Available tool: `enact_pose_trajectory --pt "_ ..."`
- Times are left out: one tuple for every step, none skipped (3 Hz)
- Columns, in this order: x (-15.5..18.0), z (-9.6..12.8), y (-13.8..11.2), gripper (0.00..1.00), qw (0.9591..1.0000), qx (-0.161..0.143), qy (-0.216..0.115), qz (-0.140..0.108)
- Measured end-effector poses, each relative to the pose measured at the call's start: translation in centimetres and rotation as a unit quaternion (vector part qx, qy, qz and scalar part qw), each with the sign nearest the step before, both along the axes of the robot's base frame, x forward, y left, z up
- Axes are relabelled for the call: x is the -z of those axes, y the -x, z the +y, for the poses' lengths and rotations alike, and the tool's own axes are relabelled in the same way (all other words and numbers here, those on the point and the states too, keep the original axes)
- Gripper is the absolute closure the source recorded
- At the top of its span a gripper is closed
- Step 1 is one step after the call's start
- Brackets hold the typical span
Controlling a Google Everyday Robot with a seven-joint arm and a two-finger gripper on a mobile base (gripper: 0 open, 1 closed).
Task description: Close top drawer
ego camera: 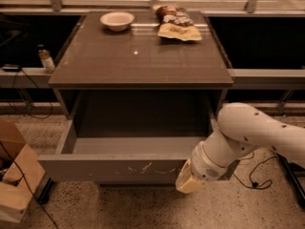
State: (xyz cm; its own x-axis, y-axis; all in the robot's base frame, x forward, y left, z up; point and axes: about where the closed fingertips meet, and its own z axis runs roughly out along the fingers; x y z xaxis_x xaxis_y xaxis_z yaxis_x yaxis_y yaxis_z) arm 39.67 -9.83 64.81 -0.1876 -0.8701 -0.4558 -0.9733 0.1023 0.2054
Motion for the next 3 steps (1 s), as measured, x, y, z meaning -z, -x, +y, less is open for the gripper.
enact_pose_trajectory --pt "2.0 -1.2 -2.7 1.0 0.9997 0.016 -0.016 0.002" --pt "1.8 -1.1 -2.5 1.0 0.9997 0.016 -0.016 0.002" --pt "3.1 -2.1 -5.8 1.0 0.9991 0.03 -0.029 0.0"
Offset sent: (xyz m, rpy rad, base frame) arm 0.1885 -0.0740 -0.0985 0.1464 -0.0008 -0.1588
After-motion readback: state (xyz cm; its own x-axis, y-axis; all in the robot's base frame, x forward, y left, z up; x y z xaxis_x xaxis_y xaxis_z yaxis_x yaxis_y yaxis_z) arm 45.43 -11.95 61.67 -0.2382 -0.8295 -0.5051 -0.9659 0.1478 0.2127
